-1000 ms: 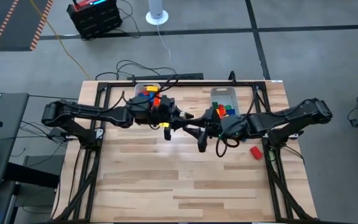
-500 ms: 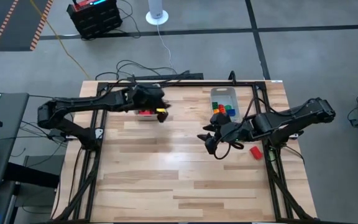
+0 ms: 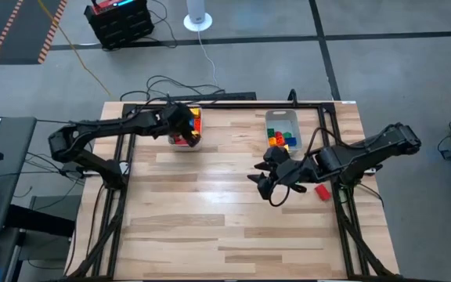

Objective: Sort blocks by size
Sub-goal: Put the light brown rectangle wooden block into the white bin, then put the blue rectangle game piece into the white bin

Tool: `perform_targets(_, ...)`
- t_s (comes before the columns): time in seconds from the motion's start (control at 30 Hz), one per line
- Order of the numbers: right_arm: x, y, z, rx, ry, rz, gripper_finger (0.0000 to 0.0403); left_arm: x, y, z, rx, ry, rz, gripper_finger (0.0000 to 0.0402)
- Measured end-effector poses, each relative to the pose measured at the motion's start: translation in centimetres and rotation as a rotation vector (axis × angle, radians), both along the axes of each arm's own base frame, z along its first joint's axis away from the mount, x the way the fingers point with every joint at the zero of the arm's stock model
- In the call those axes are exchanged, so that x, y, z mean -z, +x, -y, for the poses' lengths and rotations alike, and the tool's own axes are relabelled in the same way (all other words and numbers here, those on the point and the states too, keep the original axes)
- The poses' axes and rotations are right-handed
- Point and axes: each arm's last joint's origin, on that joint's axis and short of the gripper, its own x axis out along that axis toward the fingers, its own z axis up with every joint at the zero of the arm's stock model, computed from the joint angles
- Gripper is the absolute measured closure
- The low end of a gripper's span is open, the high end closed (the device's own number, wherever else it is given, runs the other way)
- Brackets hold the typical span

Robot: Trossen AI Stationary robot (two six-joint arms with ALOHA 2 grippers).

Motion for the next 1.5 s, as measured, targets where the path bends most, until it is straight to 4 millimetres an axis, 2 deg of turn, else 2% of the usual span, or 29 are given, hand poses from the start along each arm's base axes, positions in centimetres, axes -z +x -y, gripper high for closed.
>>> perform_targets(0.2,0.2,-0.2,0.0,0.006,0.043,-0.026,0.0143,0.3,-0.8,-0.6,-0.038,-0.031,-0.052,0.0214)
perform_targets(0.37,1.9,-1.5,0.4,0.037,0.216,-0.256,0.0143,0.3,-1.1,-0.4,-0.022,-0.085,-0.048,0.0168)
perform_targets(0.5,3.3,-3.6,0.8,0.150,0.361,-0.524,0.0143,-0.3,-0.9,0.2,-0.003,-0.163,0.057,0.0159)
perform_targets(0.63,3.9,-5.4,1.2,0.214,0.386,-0.731,0.0143,-1.4,-0.4,1.0,0.054,-0.197,0.179,0.0158)
perform_targets(0.73,4.3,-6.2,2.1,0.257,0.396,-0.834,0.0143,-2.6,0.0,1.5,0.091,-0.203,0.288,0.0158)
perform_targets(0.87,6.2,-6.6,3.6,0.318,0.464,-0.929,0.0143,-4.4,0.0,2.1,0.115,-0.193,0.434,0.0158)
perform_targets(0.97,8.2,-6.7,4.4,0.352,0.484,-0.952,0.0143,-5.9,-0.6,2.5,0.128,-0.190,0.518,0.0157)
perform_targets(1.17,11.6,-7.4,5.5,0.465,0.533,-0.890,0.0143,-8.3,-2.8,4.1,0.161,-0.197,0.595,0.0157)
perform_targets(1.5,14.2,-10.7,6.3,0.769,0.537,-0.803,0.0143,-10.4,-6.2,5.8,0.192,-0.166,0.622,0.0157)
